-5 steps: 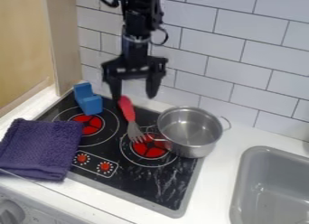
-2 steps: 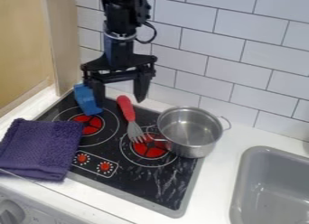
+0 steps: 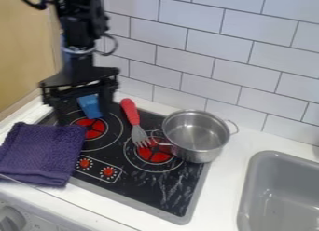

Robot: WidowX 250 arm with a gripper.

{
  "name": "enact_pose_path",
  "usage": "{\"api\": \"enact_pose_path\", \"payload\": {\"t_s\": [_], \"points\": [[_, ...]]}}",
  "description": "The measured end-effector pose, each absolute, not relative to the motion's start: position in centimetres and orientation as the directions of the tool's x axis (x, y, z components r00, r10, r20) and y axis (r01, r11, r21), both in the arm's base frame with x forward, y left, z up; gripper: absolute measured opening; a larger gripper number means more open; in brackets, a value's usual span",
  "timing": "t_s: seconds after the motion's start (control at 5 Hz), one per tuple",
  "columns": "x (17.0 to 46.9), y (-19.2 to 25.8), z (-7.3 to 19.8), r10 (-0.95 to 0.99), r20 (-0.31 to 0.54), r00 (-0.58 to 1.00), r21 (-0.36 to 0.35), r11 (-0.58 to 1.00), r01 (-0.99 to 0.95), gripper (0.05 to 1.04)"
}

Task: Put the purple cloth to the right side of the stove

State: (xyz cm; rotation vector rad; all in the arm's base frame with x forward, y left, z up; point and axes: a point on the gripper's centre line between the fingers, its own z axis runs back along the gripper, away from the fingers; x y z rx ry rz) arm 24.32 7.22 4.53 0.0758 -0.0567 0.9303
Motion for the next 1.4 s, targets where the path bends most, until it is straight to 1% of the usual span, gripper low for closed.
{"api": "enact_pose_path", "payload": {"t_s": [0.2,0.4,0.6,0.8,1.0,1.2,1.4], "points": [[22.9,9.4,4.0,0.836,0.079,0.544,0.059,0.541,-0.839,0.999],[21.6,10.3,3.3,0.852,0.07,0.52,0.072,0.515,-0.854,0.999],[20.5,10.1,2.3,0.86,0.054,0.507,0.066,0.504,-0.861,0.999],[20.1,10.0,1.9,0.859,0.051,0.51,0.068,0.506,-0.86,0.999],[20.5,9.9,0.9,0.859,0.043,0.51,0.063,0.507,-0.859,0.999],[21.0,9.6,0.6,0.866,0.034,0.499,0.029,0.498,-0.866,0.999],[21.5,9.2,0.3,0.861,0.042,0.508,0.022,0.507,-0.862,0.999]]}}
